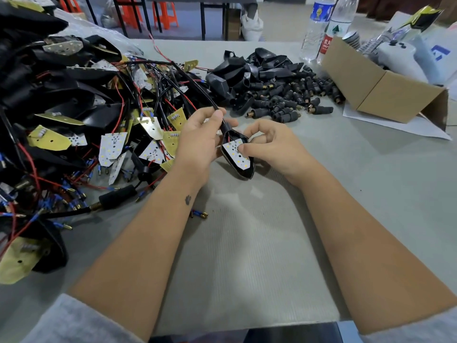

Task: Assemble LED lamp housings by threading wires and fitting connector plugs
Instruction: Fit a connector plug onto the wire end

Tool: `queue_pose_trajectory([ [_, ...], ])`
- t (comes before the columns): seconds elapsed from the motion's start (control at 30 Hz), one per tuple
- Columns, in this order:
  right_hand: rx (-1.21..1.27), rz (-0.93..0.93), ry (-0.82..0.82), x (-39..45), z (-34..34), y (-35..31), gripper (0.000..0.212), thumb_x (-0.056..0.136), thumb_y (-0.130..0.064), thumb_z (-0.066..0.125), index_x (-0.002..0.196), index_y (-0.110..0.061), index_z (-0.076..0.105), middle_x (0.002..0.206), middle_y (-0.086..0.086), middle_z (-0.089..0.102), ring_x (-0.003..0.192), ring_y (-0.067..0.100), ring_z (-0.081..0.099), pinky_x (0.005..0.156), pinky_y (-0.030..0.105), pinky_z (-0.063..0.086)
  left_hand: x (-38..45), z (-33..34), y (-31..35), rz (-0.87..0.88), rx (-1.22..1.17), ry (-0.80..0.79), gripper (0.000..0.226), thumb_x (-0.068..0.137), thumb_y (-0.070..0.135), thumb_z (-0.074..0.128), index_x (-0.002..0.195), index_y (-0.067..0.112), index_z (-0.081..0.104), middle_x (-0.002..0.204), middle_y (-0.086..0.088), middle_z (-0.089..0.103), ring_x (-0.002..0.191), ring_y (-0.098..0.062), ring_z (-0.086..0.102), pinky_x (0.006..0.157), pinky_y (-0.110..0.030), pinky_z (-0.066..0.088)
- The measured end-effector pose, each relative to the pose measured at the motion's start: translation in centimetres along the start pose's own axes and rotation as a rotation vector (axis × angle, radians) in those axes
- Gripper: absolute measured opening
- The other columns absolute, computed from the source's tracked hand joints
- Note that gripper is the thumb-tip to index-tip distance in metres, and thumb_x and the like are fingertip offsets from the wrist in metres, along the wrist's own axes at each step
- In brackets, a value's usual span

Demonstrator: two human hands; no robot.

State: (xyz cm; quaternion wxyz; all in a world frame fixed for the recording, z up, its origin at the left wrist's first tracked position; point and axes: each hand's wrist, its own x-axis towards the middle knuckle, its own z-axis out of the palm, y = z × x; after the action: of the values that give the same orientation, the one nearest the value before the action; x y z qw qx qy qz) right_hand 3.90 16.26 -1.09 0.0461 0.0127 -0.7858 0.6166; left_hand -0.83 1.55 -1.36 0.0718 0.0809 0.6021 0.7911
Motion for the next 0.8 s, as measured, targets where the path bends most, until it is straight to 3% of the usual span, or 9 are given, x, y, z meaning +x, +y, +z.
queue_pose_trajectory([
  [0.07, -0.051, 0.007, -0.028, 0.2, 0.0, 0.2, 0.021, 0.081, 0.004, 0.069, 0.084, -0.013, 0.056, 0.053, -0.004, 0.063, 0.047, 0.007, 0.047, 0.054, 0.023, 0.034, 0.0, 0.1, 0.0, 0.028, 0.073, 0.01, 0.016, 0.103, 0.017, 0.046, 0.095, 0.016, 0.06, 0.081, 0.001, 0.073, 0.053, -0.003, 0.062, 0.05, -0.02, 0.05],
  [0.2, -0.067, 0.008, -0.094, 0.2, -0.5, 0.3, 0.023, 0.08, 0.0, 0.073, 0.079, -0.015, 0.056, 0.054, -0.006, 0.058, 0.051, 0.006, 0.046, 0.055, 0.02, 0.034, 0.0, 0.2, -0.2, 0.035, 0.199, 0.02, 0.018, 0.102, 0.018, 0.047, 0.093, 0.021, 0.062, 0.079, 0.006, 0.073, 0.078, -0.015, 0.069, 0.075, -0.036, 0.055],
  [0.27, -0.032, -0.008, -0.115, 0.0, -0.6, 0.3, 0.019, 0.082, -0.011, 0.074, 0.076, -0.013, 0.056, 0.059, -0.004, 0.057, 0.057, 0.008, 0.049, 0.057, 0.019, 0.038, -0.1, 0.2, -0.2, 0.035, 0.213, 0.023, 0.018, 0.102, 0.018, 0.047, 0.093, 0.021, 0.062, 0.078, 0.007, 0.074, 0.081, -0.016, 0.07, 0.076, -0.037, 0.056],
  [0.4, 0.034, -0.003, 0.029, 0.3, -0.3, 0.2, 0.033, 0.089, -0.034, 0.06, 0.063, -0.016, 0.05, 0.059, -0.006, 0.053, 0.056, 0.005, 0.051, 0.059, 0.018, 0.043, -0.5, 0.3, -0.2, 0.064, 0.285, -0.057, 0.016, 0.102, 0.017, 0.048, 0.094, 0.02, 0.062, 0.075, 0.009, 0.074, 0.074, -0.009, 0.07, 0.08, -0.034, 0.056],
  [0.53, 0.138, 0.014, 0.143, 0.6, 0.1, -0.1, 0.03, 0.098, -0.03, 0.054, 0.072, -0.016, 0.06, 0.056, -0.008, 0.052, 0.05, 0.005, 0.05, 0.05, 0.015, 0.042, -1.0, 0.8, -0.5, 0.04, 0.268, -0.23, 0.017, 0.102, 0.012, 0.047, 0.094, 0.013, 0.062, 0.075, 0.0, 0.074, 0.073, -0.013, 0.069, 0.075, -0.03, 0.056],
  [0.67, 0.254, -0.034, 0.167, 0.7, 0.5, -0.2, 0.025, 0.097, -0.012, 0.056, 0.089, 0.011, 0.062, 0.057, 0.003, 0.05, 0.043, 0.007, 0.044, 0.042, 0.018, 0.038, -1.5, 1.2, -0.5, 0.03, 0.323, -0.332, 0.018, 0.102, 0.011, 0.047, 0.094, 0.011, 0.063, 0.071, 0.001, 0.073, 0.07, -0.008, 0.068, 0.07, -0.018, 0.052],
  [0.73, 0.28, -0.024, 0.173, 0.7, 0.6, -0.2, 0.021, 0.096, -0.01, 0.056, 0.086, 0.007, 0.063, 0.059, 0.006, 0.05, 0.043, 0.006, 0.044, 0.04, 0.018, 0.037, -1.6, 1.1, -0.4, 0.015, 0.353, -0.329, 0.019, 0.102, 0.014, 0.047, 0.095, 0.01, 0.065, 0.074, -0.001, 0.073, 0.072, -0.01, 0.068, 0.071, -0.02, 0.052],
  [0.8, 0.24, -0.004, 0.174, 0.7, 0.6, -0.3, 0.02, 0.097, -0.012, 0.055, 0.08, -0.005, 0.064, 0.054, -0.002, 0.051, 0.044, 0.004, 0.042, 0.04, 0.017, 0.035, -1.4, 1.2, -0.3, -0.019, 0.405, -0.301, 0.024, 0.103, 0.019, 0.046, 0.093, 0.009, 0.065, 0.082, -0.007, 0.072, 0.074, -0.015, 0.066, 0.071, -0.028, 0.053],
])
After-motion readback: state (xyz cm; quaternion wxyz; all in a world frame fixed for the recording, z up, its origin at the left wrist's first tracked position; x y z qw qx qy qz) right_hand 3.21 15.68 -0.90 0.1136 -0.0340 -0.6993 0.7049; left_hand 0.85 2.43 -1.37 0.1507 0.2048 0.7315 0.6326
